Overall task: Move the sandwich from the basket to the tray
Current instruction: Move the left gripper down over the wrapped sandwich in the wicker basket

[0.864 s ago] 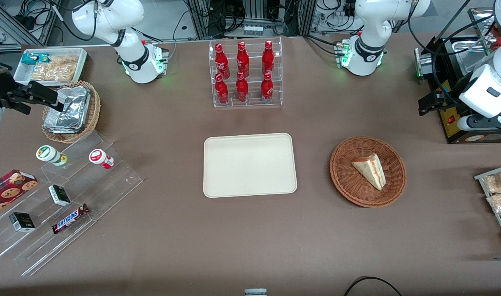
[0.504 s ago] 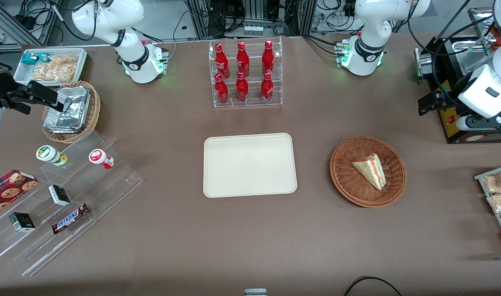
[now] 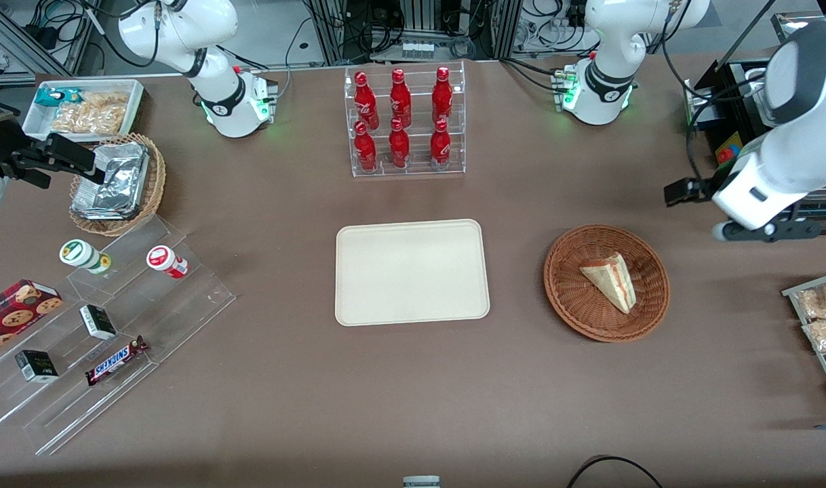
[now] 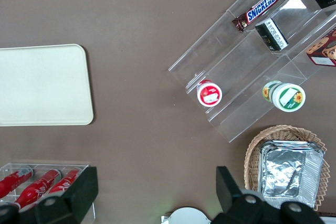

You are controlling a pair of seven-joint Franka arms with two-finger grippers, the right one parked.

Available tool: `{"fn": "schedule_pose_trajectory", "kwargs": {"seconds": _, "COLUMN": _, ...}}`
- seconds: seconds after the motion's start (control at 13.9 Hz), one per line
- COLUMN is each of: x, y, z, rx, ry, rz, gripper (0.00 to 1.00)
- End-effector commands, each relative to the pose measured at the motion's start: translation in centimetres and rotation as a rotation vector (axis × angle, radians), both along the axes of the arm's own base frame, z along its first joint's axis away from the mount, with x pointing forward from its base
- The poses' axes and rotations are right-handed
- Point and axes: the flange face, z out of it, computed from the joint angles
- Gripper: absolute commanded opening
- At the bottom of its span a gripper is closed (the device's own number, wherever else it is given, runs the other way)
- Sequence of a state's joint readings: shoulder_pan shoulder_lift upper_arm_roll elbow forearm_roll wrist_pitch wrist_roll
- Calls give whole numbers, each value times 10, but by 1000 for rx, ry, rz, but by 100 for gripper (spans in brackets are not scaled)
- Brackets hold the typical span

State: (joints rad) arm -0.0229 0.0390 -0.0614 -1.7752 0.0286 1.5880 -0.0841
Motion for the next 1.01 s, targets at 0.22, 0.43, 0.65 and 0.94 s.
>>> {"fn": "schedule_pose_trajectory", "kwargs": {"seconds": 0.22, "x": -12, "y": 4, "z": -70, "rx": 11, "ry": -42, "rz": 4, "gripper": 100}}
{"fn": "schedule_pose_trajectory", "kwargs": {"seconds": 0.43, "x": -15, "y": -1, "z": -106, "rx": 23, "ry": -110, "rz": 110, "gripper": 100}}
{"fn": "schedule_pose_trajectory", "kwargs": {"seconds": 0.65, "x": -21, "y": -4, "z": -137, "rx": 30, "ry": -190, "rz": 263, "gripper": 100}}
{"fn": "schedule_pose_trajectory", "kwargs": {"seconds": 0.94, "x": -19, "y": -21, "z": -166, "rx": 37, "ry": -225, "rz": 443, "gripper": 100}}
